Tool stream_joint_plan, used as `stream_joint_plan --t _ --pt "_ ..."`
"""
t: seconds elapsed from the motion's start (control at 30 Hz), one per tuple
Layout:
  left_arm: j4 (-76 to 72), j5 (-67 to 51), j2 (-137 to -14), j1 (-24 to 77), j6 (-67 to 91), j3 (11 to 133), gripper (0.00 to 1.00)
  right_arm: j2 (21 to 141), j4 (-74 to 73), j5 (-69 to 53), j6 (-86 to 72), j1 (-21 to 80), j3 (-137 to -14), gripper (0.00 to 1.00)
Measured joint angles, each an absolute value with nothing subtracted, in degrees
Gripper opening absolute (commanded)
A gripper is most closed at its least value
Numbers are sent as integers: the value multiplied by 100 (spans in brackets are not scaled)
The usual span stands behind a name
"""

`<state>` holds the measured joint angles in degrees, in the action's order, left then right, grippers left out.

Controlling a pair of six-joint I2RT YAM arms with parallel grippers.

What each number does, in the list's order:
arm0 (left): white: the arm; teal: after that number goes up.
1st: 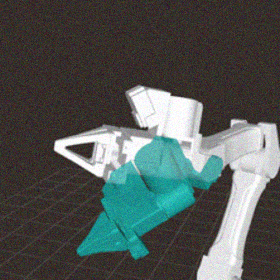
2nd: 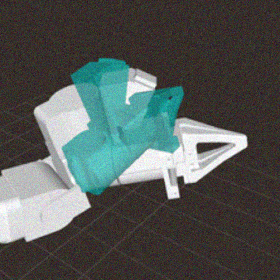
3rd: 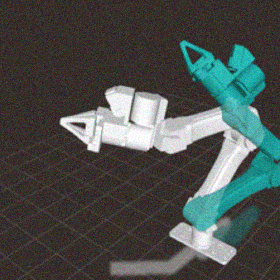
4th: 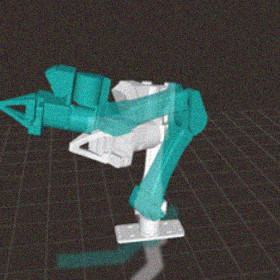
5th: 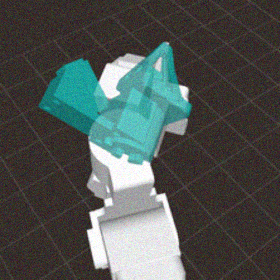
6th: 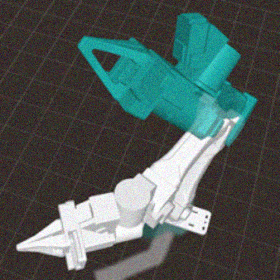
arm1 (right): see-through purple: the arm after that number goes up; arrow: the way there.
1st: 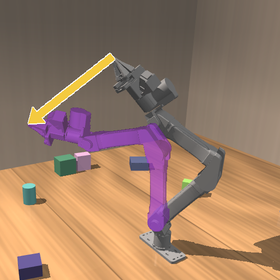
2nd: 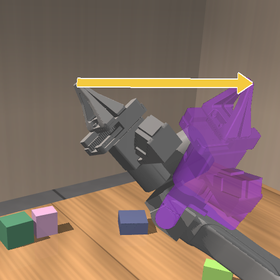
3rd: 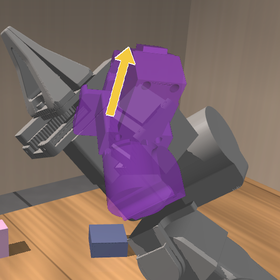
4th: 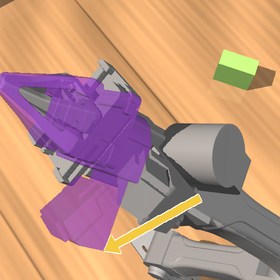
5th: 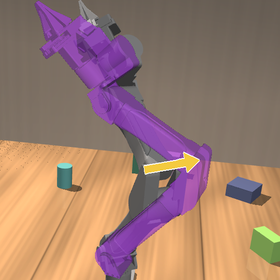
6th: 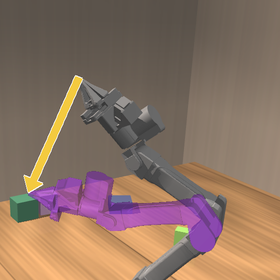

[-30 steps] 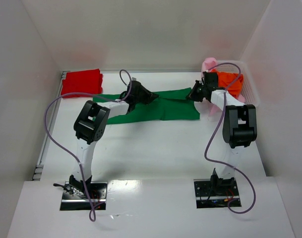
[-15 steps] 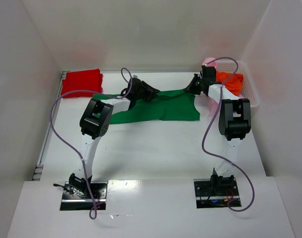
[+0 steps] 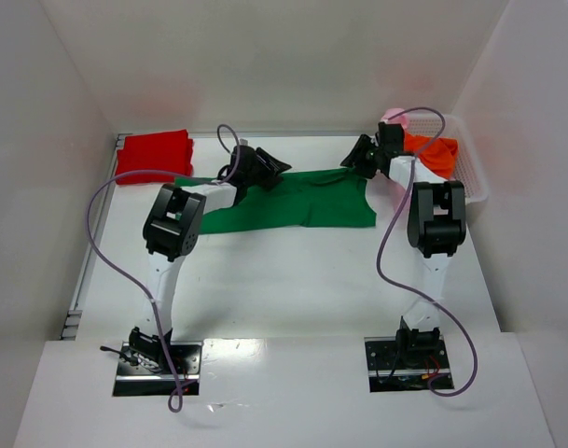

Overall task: Fold and stack the t-shirts
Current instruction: Fold the other side of the tshirt into a rectangle

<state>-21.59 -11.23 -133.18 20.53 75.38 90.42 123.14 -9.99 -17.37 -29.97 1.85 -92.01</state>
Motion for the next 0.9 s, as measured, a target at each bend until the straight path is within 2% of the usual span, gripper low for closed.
stream_joint_plan --t 0.1,0.13,0.23,0.33,0.43,0.5,0.67,0.7,0.73,0.77,0.9 --pt "-2256 -1242 -13190 2025 7342 9035 36 12200 -990 -1738 -2997 171 -9183 46" --pt "-2283 -1287 -13137 2027 7273 9035 26 12089 -972 -1743 -2995 169 -9119 39" --pt "-2430 -1523 -12959 2112 7011 9035 10 11731 -917 -1746 -2991 163 -8850 24" --pt "-2509 -1652 -12908 2209 6906 9035 0 11385 -862 -1759 -2972 161 -8581 19" --pt "-2529 -1762 -12892 2355 6750 9033 0 11136 -765 -1774 -2962 158 -8240 22" --pt "-2466 -1781 -12873 2461 6487 9020 10 11076 -769 -1782 -2901 158 -8007 28" --pt "-1472 -1433 -12563 2684 5595 9008 54 11035 -863 -1611 -2750 156 -7572 31" --pt "-1214 -1317 -12439 2708 5372 9007 58 11021 -884 -1562 -2732 156 -7496 31" --pt "-950 -1173 -12278 2718 5116 8995 67 10992 -911 -1509 -2711 156 -7376 34" --pt "-868 -1129 -12221 2718 5040 8984 69 10980 -928 -1503 -2708 156 -7345 35" --pt "-88 -507 -11470 2698 4472 8649 90 10907 -987 -1521 -2692 154 -7299 37"
